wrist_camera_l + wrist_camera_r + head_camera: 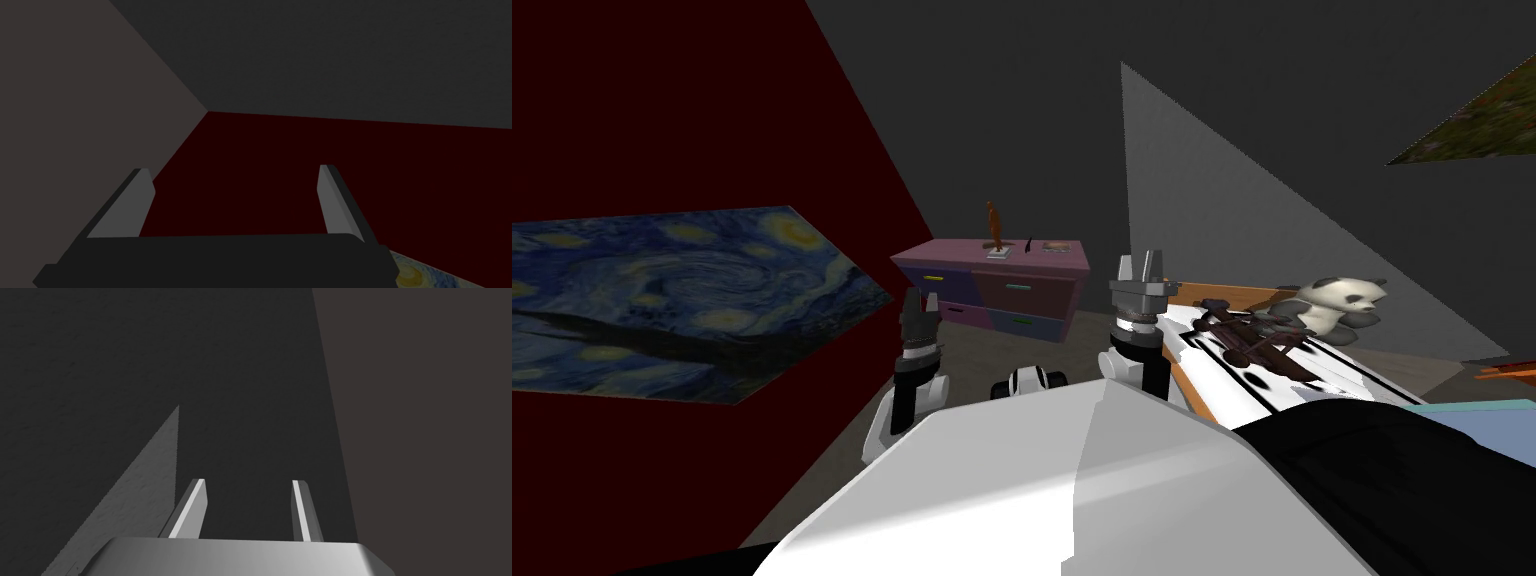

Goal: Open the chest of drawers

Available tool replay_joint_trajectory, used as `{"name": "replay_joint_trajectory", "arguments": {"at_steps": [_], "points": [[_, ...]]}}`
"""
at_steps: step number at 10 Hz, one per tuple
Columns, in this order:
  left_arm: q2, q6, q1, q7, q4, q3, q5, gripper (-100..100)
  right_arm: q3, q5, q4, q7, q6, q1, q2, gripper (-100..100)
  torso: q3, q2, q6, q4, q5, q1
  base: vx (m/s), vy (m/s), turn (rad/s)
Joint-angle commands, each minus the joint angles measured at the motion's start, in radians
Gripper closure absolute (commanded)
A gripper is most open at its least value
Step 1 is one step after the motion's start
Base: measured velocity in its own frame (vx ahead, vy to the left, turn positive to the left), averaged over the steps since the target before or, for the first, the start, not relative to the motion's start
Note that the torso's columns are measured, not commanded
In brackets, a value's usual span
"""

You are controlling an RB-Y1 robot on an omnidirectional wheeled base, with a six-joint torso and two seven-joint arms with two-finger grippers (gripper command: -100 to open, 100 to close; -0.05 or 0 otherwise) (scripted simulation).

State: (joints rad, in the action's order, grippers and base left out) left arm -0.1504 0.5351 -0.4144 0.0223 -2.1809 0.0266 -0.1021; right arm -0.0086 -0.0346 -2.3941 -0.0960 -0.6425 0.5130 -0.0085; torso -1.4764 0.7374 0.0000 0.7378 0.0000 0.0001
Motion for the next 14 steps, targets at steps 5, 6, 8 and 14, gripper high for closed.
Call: {"name": "replay_joint_trajectory", "arguments": {"at_steps": [5,6,8,14], "points": [[-0.020,-0.049,0.071,-0.025,0.182,-0.027,-0.026,-100,0.000,0.000,0.000,0.000,0.000,0.000,0.000,0,0.000,0.000,0.000,0.000,0.000,0.000,0.067,-0.025,-0.055],[-0.021,-0.056,0.080,-0.029,0.208,-0.032,-0.030,-100,0.000,0.000,0.000,0.000,0.000,0.000,0.000,0,0.000,0.001,0.000,0.000,0.000,0.000,0.066,-0.025,-0.067],[-0.022,-0.071,0.100,-0.037,0.261,-0.042,-0.039,-100,0.000,0.000,0.000,0.000,0.000,0.000,0.000,0,0.000,0.001,0.000,0.000,0.000,-0.001,0.067,-0.029,-0.052],[-0.002,-0.117,0.159,-0.063,0.420,-0.073,-0.066,-100,0.000,0.000,0.000,0.000,0.000,0.000,0.000,0,0.000,0.001,0.000,0.000,0.000,0.000,0.071,-0.023,-0.060]]}}
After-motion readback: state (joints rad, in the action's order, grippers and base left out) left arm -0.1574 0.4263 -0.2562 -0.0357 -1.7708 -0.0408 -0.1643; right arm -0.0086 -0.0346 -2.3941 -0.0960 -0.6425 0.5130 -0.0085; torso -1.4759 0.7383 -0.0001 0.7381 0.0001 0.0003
